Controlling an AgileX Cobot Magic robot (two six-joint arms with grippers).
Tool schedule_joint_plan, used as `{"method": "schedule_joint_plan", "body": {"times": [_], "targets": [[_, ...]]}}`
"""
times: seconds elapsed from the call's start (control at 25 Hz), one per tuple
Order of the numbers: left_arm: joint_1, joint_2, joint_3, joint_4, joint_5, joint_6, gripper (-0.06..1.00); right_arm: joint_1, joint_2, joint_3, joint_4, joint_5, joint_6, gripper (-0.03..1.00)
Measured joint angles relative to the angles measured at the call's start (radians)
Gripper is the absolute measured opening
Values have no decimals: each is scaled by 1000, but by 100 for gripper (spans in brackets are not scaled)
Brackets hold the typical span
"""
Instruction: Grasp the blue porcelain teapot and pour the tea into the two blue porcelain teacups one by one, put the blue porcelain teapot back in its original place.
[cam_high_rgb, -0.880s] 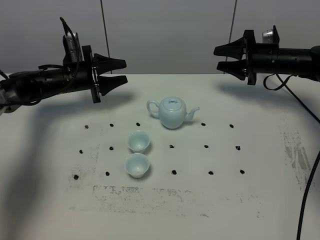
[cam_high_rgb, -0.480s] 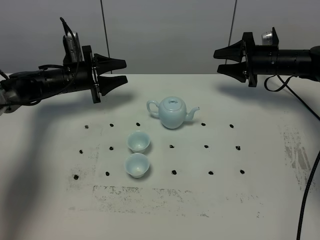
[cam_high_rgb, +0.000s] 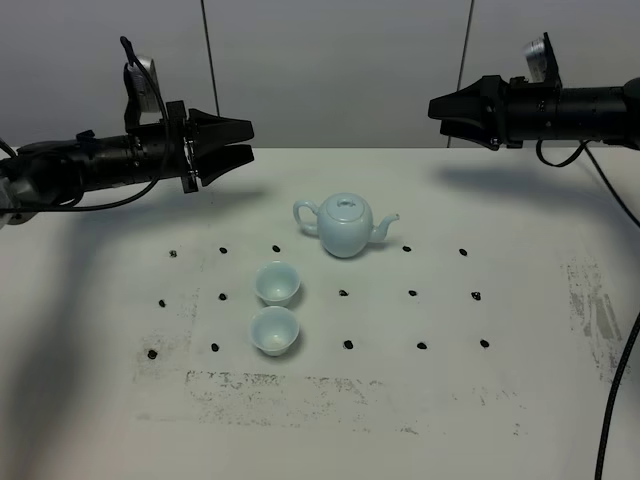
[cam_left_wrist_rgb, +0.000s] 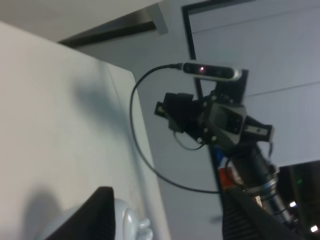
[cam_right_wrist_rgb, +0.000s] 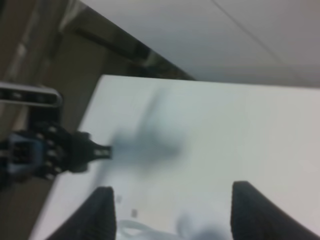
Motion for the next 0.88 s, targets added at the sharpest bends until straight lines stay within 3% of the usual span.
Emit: {"method": "schedule_joint_plan", "body": {"times": [0.08,0.24,0.44,0.56,0.68,0.88], "targets": [[0,-14,-6,40,-20,47,50,0,0,-50,-85,-8,-7,49],[0,-33,-81,212,-96,54,50,0,0,-139,-316,-36,26,49],[0,-34,-193,471,-184,-47,50,0,0,-172,-617,-73,132,49],[-4,-34,-255,665,-237,-129,48,0,0,-172,-776,-75,197,49],[-22,-34,-301,851,-249,-218,45,0,0,-172,-868,-75,250,49],[-79,-46,-310,1094,-246,-334,42,0,-2,-173,-973,-23,300,48]]}}
